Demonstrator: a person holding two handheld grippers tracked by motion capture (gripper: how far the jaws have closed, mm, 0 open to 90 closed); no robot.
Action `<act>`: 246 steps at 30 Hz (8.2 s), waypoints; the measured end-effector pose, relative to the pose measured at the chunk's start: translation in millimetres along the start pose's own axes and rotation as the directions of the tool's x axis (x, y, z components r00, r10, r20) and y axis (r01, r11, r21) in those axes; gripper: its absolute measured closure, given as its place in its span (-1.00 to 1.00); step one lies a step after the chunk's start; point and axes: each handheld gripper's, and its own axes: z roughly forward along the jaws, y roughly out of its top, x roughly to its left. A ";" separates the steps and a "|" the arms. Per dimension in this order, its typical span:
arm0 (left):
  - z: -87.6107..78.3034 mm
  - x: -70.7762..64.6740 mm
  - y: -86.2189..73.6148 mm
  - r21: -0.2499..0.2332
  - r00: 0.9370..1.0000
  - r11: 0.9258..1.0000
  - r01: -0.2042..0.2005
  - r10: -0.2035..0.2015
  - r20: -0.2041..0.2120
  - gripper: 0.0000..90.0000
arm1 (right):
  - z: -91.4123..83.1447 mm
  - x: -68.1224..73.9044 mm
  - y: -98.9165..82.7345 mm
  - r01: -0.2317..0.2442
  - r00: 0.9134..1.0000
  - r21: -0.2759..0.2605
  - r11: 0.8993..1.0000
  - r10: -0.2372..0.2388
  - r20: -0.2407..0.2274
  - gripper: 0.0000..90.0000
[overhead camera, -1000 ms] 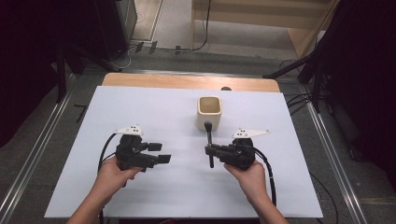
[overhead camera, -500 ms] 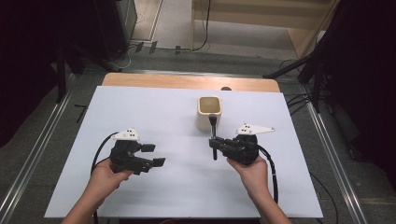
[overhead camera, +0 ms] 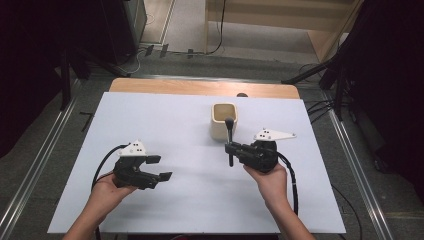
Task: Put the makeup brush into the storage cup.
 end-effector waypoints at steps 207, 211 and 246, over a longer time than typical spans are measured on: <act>-24.9 10.4 -31.1 -0.024 0.998 0.998 -0.057 0.056 -0.018 -0.49 | 53.9 -54.3 55.3 0.060 0.974 -0.100 0.993 -0.037 0.226 -0.39; -24.6 10.7 -30.9 -0.024 0.998 0.998 -0.054 0.054 -0.017 -0.49 | 53.0 -51.3 54.3 0.077 0.980 -0.069 0.995 -0.063 0.186 -0.39; -19.1 12.5 -30.1 -0.006 0.998 0.999 -0.053 0.053 -0.020 -0.49 | 26.1 -23.5 31.2 0.108 0.992 0.028 0.994 -0.110 0.058 -0.40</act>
